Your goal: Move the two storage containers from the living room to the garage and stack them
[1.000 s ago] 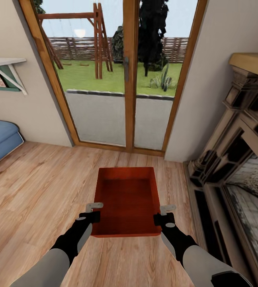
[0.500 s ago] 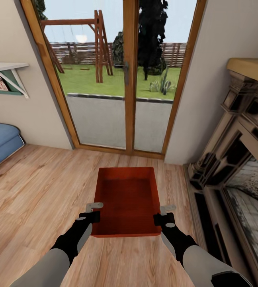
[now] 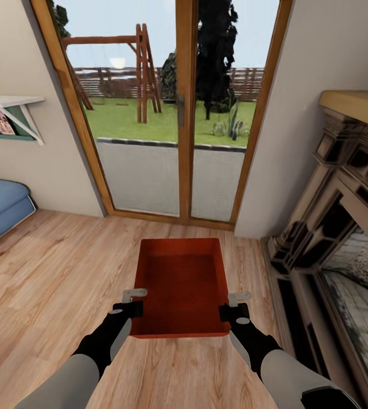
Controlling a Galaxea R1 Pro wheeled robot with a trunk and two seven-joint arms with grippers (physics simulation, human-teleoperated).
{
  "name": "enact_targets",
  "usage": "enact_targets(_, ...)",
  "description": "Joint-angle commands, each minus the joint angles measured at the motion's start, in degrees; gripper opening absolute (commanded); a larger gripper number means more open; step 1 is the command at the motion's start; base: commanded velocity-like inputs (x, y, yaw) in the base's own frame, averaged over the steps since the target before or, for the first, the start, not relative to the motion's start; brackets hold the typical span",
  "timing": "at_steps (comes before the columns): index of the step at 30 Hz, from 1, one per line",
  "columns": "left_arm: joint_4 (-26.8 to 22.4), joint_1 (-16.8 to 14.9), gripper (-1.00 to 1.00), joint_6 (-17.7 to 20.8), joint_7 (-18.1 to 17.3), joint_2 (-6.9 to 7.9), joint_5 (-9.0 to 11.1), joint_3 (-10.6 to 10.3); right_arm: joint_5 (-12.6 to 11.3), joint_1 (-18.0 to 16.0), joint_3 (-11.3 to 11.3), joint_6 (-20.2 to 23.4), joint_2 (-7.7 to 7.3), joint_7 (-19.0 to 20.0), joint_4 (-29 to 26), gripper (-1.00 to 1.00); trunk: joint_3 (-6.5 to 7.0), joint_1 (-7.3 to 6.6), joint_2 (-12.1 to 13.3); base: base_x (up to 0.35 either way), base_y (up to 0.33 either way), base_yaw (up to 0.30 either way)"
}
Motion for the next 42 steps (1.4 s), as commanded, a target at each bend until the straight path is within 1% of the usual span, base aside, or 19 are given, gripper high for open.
enact_targets(1, -0.3, 0.0, -1.0, 0.5, 0.9, 0.27, -0.9, 0.4, 0.3, 0.0, -0.7, -0.1, -0.16, -0.4, 0.1, -1.0, 0.03, 0.01, -0.1, 0.0, 0.0, 0.0)
enact_targets(42, -0.1, 0.0, -1.0, 0.5, 0.9, 0.27, -0.9, 0.4, 0.2, 0.0, -0.7, -0.1, -0.16, -0.4, 0.2, -1.0, 3.83, 0.01, -0.1, 0.0, 0.0, 0.0)
